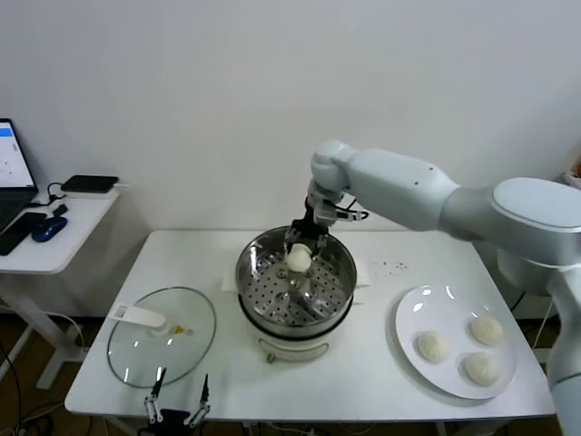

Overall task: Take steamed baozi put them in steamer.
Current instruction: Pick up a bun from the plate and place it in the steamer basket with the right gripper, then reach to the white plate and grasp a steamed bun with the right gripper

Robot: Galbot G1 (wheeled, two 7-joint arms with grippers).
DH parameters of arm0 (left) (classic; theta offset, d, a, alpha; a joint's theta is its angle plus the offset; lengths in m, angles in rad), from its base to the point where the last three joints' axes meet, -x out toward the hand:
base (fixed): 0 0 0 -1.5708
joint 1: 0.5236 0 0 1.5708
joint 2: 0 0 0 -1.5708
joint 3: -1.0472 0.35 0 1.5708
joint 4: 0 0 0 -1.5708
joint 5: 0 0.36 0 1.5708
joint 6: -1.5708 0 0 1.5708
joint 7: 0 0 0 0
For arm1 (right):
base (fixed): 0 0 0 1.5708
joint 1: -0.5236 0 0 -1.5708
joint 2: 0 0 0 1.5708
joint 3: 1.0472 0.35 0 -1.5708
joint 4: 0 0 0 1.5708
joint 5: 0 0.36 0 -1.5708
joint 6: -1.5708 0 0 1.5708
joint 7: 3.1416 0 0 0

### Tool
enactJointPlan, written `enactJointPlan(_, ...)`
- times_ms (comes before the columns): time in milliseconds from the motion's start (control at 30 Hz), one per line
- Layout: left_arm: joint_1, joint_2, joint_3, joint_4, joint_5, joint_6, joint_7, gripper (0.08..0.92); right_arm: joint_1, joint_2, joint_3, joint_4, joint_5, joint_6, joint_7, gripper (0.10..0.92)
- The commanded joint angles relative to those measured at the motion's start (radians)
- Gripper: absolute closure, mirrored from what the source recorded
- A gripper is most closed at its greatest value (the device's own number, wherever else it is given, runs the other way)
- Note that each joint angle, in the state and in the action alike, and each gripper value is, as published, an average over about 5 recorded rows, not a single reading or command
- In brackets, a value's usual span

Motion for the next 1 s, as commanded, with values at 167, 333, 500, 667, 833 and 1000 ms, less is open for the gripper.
enactJointPlan(167, -0.004, -0.018, -0.001, 0.003, -0.001, -0.001, 0.000, 0.177, -0.062, 0.073, 0.052, -0.150, -0.039, 0.049, 0.027, 0.359)
enactJointPlan(333, -0.004, -0.018, -0.001, 0.000, -0.002, 0.000, 0.000, 0.177, -0.038, 0.063, 0.036, -0.128, 0.032, 0.049, 0.028, 0.240)
enactJointPlan(500, 0.005, -0.018, -0.003, -0.008, -0.001, 0.000, 0.001, 0.177, 0.087, -0.004, -0.094, -0.015, 0.266, 0.049, -0.011, 0.204)
enactJointPlan(667, 0.018, -0.017, -0.003, -0.020, 0.003, 0.002, 0.001, 0.177, 0.292, -0.130, -0.338, 0.181, 0.570, -0.126, -0.015, 0.202)
enactJointPlan(833, 0.025, -0.019, 0.001, -0.032, 0.007, 0.004, 0.002, 0.177, 0.483, -0.295, -0.625, 0.429, 0.706, -0.495, 0.078, 0.203)
enactJointPlan(1000, 0.027, -0.019, 0.004, -0.040, 0.009, 0.005, 0.002, 0.177, 0.606, -0.402, -0.817, 0.546, 0.755, -0.729, 0.165, 0.203)
